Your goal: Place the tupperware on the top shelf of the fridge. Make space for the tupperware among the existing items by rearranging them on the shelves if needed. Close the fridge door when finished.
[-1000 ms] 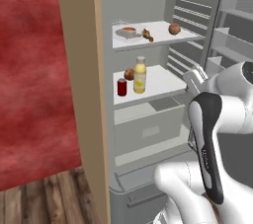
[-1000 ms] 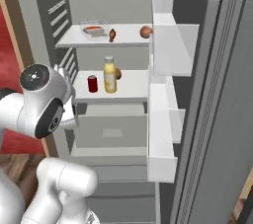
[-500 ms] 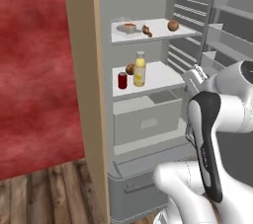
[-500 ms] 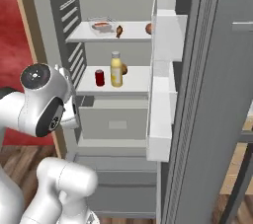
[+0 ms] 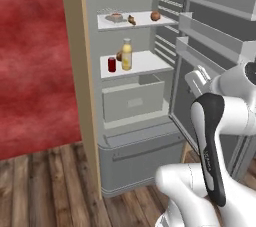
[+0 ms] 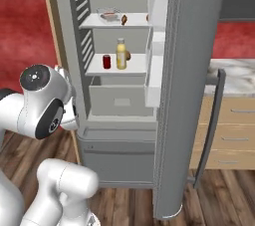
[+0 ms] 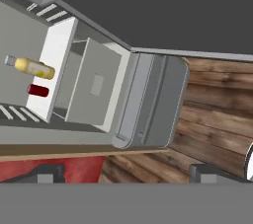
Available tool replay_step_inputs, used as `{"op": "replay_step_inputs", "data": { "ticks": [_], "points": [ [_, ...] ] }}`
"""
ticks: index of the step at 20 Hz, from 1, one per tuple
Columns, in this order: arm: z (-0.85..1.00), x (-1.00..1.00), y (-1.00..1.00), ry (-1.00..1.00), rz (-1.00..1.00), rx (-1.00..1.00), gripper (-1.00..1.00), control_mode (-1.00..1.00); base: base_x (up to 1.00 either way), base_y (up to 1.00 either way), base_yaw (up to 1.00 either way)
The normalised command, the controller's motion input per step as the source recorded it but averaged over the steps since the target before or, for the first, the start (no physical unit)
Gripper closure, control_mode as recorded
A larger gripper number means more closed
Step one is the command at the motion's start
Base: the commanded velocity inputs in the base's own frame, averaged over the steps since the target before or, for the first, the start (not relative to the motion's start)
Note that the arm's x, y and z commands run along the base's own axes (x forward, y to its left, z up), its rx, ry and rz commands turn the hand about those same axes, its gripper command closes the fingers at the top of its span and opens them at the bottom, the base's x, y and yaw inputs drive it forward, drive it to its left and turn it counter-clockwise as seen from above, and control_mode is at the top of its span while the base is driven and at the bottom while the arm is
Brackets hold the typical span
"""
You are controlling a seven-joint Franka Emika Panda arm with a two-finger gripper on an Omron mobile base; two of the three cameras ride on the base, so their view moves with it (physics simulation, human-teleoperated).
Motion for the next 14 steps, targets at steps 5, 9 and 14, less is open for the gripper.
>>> {"op": "replay_step_inputs", "data": {
  "ticks": [5, 9, 14],
  "points": [
    [0.00, 0.00, 0.00, 0.00, 0.00, 0.00, -1.00, 1.00, -0.57, -0.02, 0.00],
    [0.00, 0.00, 0.00, 0.00, 0.00, 0.00, -1.00, 1.00, -0.44, -0.07, 0.00],
    [0.00, 0.00, 0.00, 0.00, 0.00, 0.00, -1.00, 1.00, -0.07, -0.03, 0.00]
  ]
}}
